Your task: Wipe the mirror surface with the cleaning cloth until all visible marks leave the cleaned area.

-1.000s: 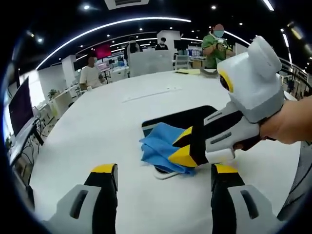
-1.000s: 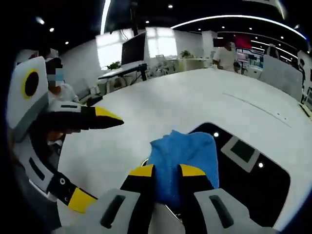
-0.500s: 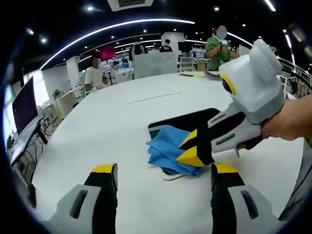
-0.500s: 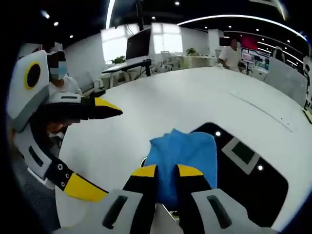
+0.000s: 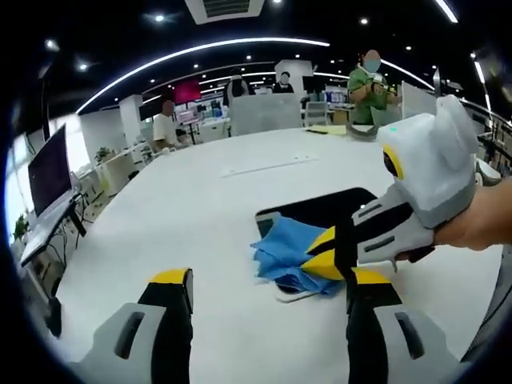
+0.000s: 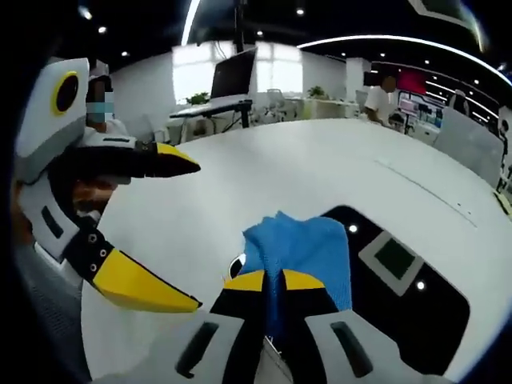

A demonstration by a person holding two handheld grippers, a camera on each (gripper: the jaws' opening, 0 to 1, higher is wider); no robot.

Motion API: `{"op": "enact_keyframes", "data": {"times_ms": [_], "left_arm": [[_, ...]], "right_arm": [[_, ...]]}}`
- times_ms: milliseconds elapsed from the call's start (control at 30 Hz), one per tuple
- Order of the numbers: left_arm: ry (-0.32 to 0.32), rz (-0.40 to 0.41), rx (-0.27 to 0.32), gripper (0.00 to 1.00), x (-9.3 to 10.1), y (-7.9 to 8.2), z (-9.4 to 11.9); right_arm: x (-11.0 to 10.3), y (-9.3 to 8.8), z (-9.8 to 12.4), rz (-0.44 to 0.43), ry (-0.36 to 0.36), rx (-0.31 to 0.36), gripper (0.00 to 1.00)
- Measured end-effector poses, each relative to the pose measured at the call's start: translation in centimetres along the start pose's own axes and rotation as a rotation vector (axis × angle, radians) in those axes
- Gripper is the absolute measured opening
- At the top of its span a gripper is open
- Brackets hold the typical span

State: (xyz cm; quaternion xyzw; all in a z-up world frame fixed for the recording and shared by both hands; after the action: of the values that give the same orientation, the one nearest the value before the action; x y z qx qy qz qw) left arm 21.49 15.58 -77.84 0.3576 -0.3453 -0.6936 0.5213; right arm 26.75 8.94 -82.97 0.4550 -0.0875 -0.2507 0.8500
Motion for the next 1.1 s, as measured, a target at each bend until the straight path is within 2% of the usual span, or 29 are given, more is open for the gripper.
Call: {"op": "enact_keyframes", "data": {"times_ms": [267, 467, 1100], "left_arm": [[-0.004, 0.000, -0.008, 0.79, 0.0, -0.2, 0.0], [-0.005, 0.003, -0.007, 0.79, 0.0, -0.2, 0.0], [-0.028, -0.016, -0.008, 0.79, 0.7, -0.2, -0.1]], "right_arm": [[-0.2, 0.1, 0.2, -0.008, -0.005, -0.013, 0.00], [0.3, 0.8, 1.3, -0.038, -0.049, 0.033, 0.00], [2.0, 1.8, 4.4, -0.147, -0.095, 0.116, 0.00]]}}
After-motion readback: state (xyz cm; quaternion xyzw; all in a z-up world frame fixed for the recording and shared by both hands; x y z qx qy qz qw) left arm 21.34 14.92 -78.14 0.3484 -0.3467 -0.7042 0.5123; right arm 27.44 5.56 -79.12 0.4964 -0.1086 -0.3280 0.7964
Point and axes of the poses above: the point that each gripper's makers call its tool centre point, and the gripper's own axes: z roughly backward along the fingers, x roughly to its right, y roughly out of its top, the point moved 3 cm from there along z, roughly backward along the fingers, and after that the axes turned 3 degrees about -z, right-handed, at the moved point
